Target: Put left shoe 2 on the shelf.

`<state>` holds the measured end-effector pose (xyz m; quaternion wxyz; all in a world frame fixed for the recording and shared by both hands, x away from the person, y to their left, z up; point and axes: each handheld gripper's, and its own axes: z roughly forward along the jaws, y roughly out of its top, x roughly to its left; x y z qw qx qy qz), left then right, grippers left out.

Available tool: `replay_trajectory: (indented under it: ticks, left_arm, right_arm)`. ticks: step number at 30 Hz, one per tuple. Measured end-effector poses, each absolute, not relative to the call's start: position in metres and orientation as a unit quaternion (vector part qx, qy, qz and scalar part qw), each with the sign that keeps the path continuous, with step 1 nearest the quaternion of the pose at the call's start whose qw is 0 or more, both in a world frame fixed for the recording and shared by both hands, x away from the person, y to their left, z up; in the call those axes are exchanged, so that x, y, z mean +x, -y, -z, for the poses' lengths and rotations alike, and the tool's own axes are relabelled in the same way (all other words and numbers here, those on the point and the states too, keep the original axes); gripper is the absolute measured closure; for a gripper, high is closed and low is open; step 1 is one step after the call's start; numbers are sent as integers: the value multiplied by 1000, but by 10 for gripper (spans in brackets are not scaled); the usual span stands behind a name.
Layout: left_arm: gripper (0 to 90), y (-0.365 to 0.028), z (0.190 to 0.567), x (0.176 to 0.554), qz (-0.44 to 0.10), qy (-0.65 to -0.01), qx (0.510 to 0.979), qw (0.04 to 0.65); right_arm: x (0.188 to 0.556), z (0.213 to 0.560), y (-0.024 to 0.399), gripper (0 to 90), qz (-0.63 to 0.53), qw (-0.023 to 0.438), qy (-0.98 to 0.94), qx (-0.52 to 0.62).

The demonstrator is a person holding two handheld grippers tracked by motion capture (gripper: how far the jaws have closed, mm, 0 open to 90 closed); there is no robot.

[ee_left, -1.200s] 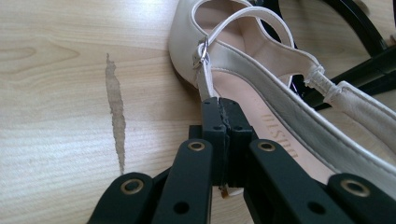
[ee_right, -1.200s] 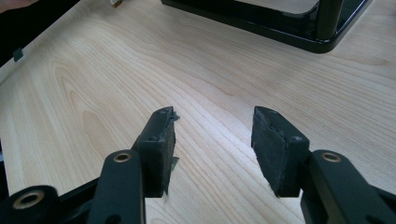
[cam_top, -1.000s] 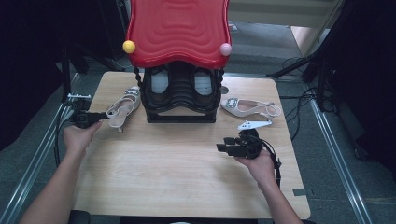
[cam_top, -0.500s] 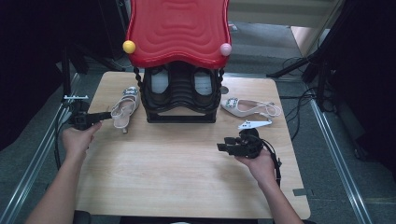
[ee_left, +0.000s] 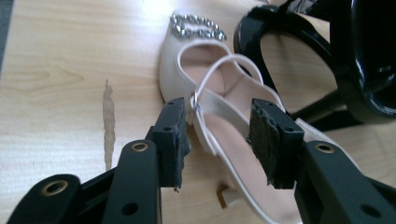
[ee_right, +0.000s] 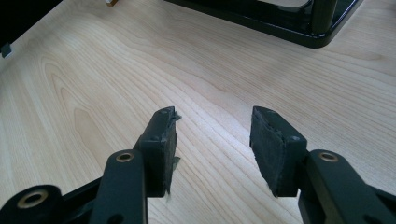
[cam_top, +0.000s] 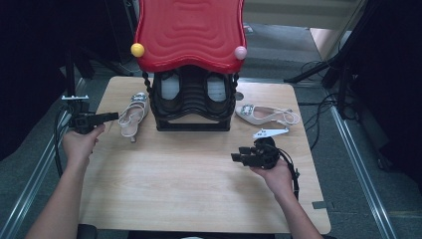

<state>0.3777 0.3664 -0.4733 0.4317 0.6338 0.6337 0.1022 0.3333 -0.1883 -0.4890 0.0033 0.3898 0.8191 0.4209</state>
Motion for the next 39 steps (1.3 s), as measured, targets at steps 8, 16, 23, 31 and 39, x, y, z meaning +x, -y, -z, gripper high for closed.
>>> replay_trajectory:
  ticks: [8,16,23,31,39]
  left_arm:
    - [557,-356,464,393,-107,-629,645,419]
    - [546,-337,468,411,-127,-625,661,395]
    - [537,-334,482,419,-140,-638,658,375]
    - [521,-333,499,422,-125,-652,651,369]
    - [511,-328,513,425,-127,-660,643,368]
  right_arm:
    - [333,489,192,517,-420,10,-817,395]
    - [332,488,193,517,-422,12,-814,398]
    - [331,489,195,517,-421,13,-815,398]
    - [329,490,197,518,-420,16,-814,402]
    - [327,489,199,518,-419,18,-813,405]
